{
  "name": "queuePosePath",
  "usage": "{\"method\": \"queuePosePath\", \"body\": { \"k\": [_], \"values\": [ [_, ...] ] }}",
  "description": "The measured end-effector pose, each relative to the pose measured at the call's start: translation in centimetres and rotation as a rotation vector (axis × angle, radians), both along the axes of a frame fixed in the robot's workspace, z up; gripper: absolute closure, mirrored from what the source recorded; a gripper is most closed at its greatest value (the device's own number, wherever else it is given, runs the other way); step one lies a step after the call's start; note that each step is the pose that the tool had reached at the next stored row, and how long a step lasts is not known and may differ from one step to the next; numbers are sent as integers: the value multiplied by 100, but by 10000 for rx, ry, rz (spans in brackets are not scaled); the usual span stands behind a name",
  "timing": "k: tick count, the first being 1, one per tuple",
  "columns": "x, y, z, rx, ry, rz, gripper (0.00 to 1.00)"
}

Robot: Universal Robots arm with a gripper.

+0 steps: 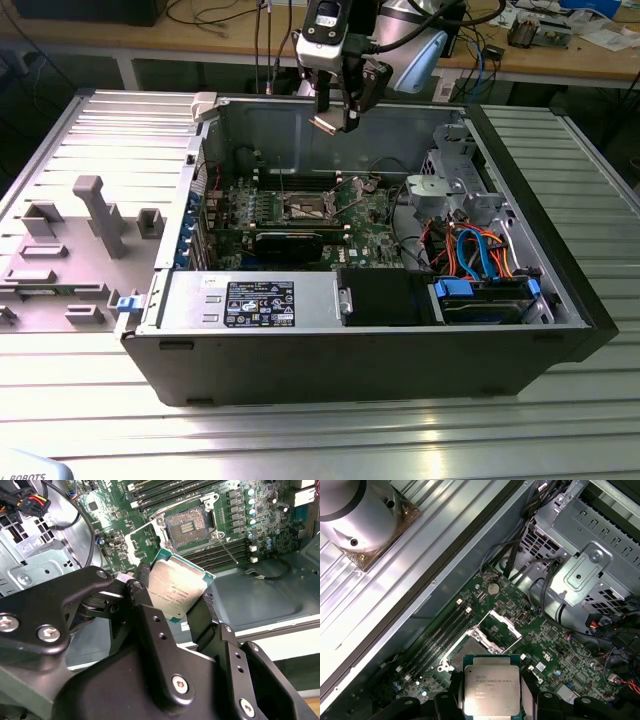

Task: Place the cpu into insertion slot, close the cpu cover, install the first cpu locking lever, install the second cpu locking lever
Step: 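Place the cpu into insertion slot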

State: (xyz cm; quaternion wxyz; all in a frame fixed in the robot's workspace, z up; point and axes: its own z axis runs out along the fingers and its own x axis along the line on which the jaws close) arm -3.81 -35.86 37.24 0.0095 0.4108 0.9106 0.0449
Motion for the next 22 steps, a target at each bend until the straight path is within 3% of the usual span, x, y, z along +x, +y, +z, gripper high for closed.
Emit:
{"method": "queuePosePath", "body": {
  "k": [6, 15, 17, 19, 22],
  "values": [
    [0, 0, -2, 0, 0, -838, 46],
    [0, 0, -2, 0, 0, -993, 46],
    [0, 0, -2, -1, 0, -1201, 46],
    [0, 0, -2, -1, 0, -1790, 46],
    [0, 0, -2, -1, 0, -1896, 46]
  ]
}}
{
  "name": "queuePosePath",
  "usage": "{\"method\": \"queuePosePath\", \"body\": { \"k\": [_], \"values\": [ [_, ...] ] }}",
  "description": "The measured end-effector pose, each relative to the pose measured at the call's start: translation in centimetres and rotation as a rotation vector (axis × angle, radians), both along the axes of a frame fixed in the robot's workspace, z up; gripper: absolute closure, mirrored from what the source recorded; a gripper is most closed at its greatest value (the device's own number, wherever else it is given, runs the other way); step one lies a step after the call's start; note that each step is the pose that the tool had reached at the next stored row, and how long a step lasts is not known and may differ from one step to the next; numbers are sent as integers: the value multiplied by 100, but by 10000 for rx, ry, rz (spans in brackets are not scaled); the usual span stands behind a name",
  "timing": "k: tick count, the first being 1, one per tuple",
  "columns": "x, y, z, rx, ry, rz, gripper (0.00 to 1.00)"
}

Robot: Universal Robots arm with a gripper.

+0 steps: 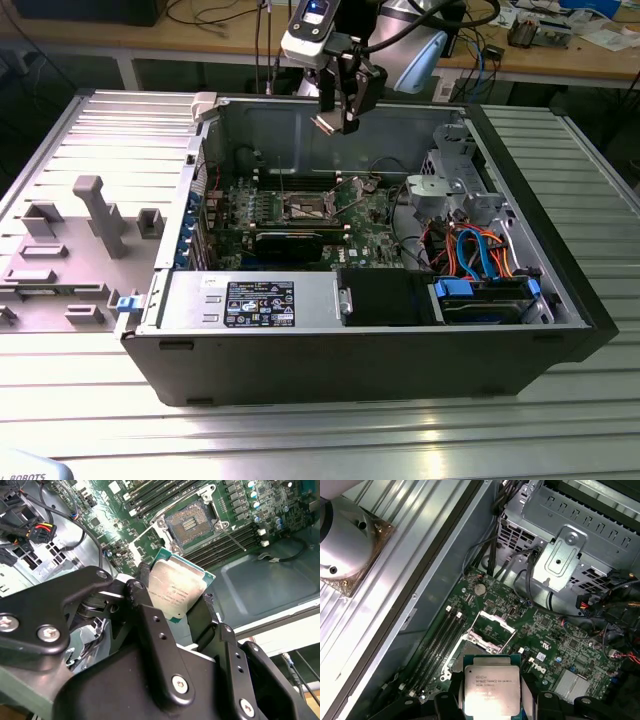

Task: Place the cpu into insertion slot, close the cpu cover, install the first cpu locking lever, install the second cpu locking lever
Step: 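Place the cpu into insertion slot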

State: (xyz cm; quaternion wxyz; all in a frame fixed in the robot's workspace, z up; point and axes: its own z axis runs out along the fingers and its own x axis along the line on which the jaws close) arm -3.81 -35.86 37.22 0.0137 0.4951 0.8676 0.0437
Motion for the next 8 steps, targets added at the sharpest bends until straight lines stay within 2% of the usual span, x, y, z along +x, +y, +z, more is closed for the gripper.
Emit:
{"method": "queuePosePath", "body": {
  "k": [8],
  "values": [
    [0, 0, 0, 1, 0, -109, 46]
  ]
}}
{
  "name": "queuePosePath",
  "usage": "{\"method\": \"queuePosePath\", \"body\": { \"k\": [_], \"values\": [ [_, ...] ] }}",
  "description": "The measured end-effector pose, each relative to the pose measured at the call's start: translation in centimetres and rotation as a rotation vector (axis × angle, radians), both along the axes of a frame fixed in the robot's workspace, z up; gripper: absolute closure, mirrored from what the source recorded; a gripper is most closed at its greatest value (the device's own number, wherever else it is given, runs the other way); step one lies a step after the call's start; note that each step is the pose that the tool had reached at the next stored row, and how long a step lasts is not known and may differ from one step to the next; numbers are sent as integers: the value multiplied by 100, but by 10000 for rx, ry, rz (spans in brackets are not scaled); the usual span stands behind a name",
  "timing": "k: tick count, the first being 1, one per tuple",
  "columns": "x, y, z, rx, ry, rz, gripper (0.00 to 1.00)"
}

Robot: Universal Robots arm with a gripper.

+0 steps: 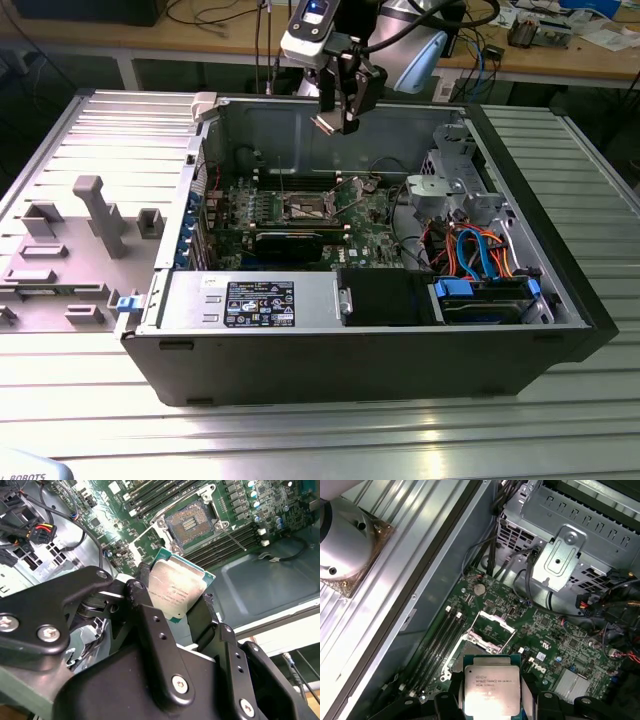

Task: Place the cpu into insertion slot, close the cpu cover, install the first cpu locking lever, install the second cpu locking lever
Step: 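Place the cpu into insertion slot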

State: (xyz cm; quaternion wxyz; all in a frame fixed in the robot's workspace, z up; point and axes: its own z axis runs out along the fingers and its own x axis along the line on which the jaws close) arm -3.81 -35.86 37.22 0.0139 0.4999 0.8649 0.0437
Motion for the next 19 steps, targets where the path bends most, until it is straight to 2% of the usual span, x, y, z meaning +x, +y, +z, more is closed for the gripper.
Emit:
{"method": "queuePosePath", "body": {
  "k": [3, 6, 14, 19],
  "values": [
    [0, 0, 0, 0, 0, -210, 46],
    [0, 0, -1, 0, 1, -607, 46],
    [0, 0, -1, 0, 0, -626, 46],
    [0, 0, -1, 0, 0, -787, 46]
  ]
}}
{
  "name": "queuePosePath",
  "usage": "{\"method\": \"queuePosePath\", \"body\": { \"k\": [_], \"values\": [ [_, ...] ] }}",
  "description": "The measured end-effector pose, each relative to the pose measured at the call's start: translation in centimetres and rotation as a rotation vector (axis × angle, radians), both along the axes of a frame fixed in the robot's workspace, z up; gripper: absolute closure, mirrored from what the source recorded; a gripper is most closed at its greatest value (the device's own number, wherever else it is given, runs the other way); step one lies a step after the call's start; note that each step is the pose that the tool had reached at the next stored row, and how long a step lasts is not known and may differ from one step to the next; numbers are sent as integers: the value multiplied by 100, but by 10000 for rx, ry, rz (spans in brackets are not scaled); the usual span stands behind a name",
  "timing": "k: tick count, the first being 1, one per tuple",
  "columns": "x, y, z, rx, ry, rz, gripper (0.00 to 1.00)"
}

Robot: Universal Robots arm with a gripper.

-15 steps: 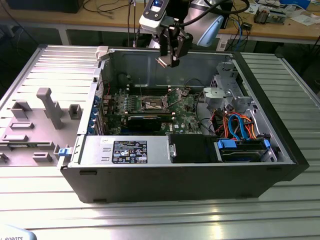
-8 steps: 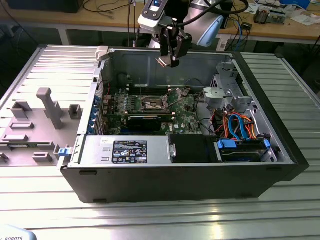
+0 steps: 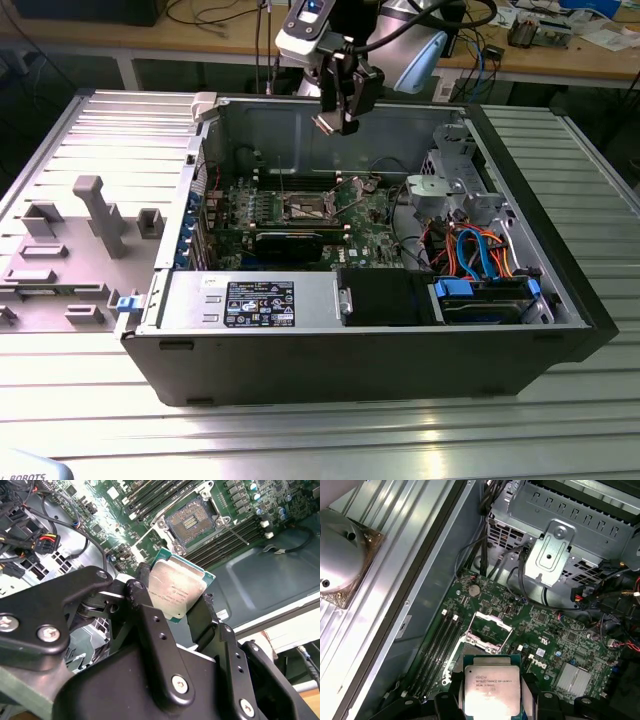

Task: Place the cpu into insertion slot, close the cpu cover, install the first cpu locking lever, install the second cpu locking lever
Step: 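Place the cpu into insertion slot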

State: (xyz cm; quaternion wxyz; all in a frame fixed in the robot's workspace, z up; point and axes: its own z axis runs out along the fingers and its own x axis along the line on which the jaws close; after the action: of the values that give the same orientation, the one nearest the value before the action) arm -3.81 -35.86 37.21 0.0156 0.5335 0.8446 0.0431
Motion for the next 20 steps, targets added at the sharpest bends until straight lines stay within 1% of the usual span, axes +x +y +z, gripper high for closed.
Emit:
{"method": "queuePosePath", "body": {
  "k": [3, 5, 10, 20],
  "values": [
    [0, 0, 0, -1, 0, -376, 46],
    [0, 0, 0, -1, 0, -510, 46],
    [0, 0, 0, 0, 0, -719, 46],
    [0, 0, 0, -1, 1, -938, 46]
  ]
}}
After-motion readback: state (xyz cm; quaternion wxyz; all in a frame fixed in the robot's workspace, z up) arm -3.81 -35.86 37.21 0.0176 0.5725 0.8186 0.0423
